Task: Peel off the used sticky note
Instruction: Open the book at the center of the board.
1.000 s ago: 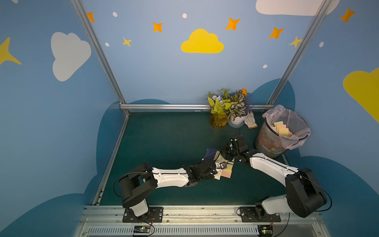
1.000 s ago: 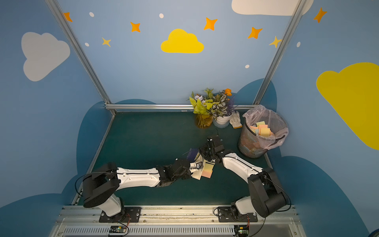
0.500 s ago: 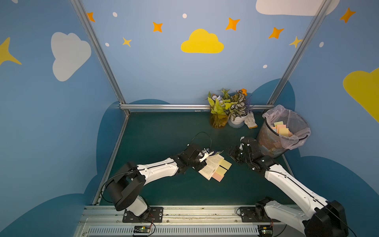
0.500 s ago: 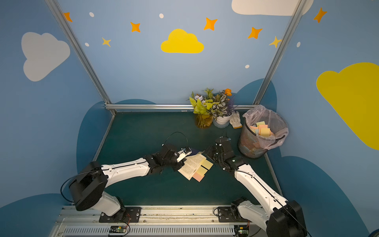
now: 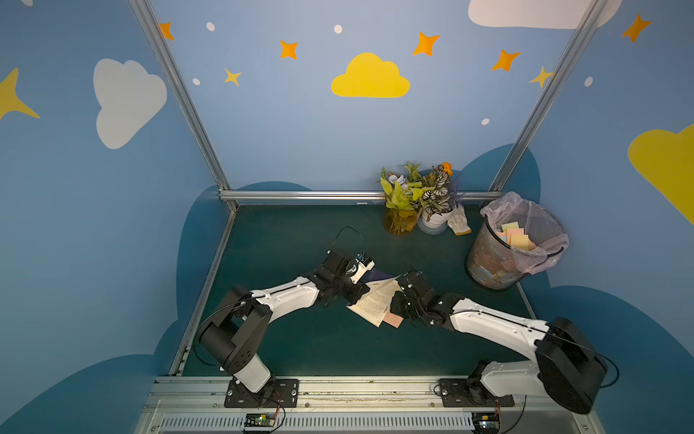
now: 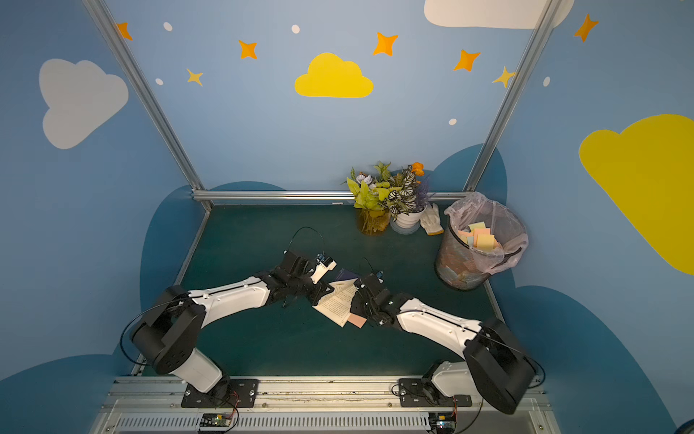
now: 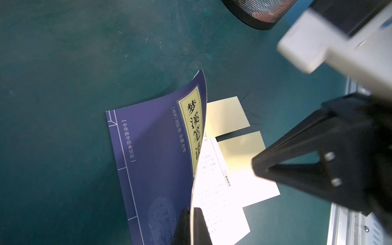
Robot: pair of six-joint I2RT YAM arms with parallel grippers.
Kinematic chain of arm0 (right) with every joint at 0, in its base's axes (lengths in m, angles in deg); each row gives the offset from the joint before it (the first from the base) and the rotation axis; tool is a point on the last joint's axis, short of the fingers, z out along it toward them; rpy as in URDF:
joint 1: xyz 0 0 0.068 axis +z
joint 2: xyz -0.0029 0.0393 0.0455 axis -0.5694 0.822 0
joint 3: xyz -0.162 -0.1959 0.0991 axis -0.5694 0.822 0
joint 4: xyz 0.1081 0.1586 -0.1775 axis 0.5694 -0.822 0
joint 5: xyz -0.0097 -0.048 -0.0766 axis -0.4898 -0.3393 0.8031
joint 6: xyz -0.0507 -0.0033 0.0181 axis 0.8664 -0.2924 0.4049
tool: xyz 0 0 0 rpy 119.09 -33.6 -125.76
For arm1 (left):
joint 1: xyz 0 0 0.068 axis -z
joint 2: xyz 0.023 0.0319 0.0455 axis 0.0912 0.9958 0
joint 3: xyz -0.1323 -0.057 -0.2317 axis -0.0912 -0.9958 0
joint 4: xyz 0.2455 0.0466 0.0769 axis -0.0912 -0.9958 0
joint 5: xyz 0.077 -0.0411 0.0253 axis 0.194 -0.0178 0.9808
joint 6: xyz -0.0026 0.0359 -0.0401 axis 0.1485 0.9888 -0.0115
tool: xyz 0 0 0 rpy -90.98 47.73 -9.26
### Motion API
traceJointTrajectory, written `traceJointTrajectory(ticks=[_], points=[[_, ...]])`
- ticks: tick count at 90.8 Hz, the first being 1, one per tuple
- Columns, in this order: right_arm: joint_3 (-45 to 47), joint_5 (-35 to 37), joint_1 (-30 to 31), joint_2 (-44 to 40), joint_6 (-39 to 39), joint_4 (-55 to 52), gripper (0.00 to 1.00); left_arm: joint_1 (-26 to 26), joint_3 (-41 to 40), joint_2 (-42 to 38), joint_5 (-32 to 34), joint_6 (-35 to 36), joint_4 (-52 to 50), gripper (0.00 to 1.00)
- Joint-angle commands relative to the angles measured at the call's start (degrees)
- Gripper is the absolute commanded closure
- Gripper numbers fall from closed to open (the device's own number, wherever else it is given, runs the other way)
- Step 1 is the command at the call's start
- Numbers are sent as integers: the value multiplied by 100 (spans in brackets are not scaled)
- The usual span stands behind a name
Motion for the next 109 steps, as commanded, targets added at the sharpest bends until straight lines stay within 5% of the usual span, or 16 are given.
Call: traceJointTrajectory(ticks=[1, 39, 75, 85, 102, 109], points=[[-667, 260, 233, 588, 238, 252, 95, -128, 40, 146, -249, -283, -93, 97], [-1284, 55, 358, 2276, -148, 197, 100, -1024, -2, 137, -798, -556, -225, 97], [-1401, -63, 276, 1795, 262, 125, 99, -1828, -331, 562, -963, -1206, -125, 97], [-1563, -87, 166, 1332, 515, -174, 91, -1906, -379, 745, -906, -1234, -21, 97], [-1132, -367, -415, 189, 603, -427, 55, -1949, -396, 802, -913, -1269, 83, 97], [-845, -463, -732, -274, 655, -586, 48, -1947, -412, 778, -879, -1277, 108, 97]])
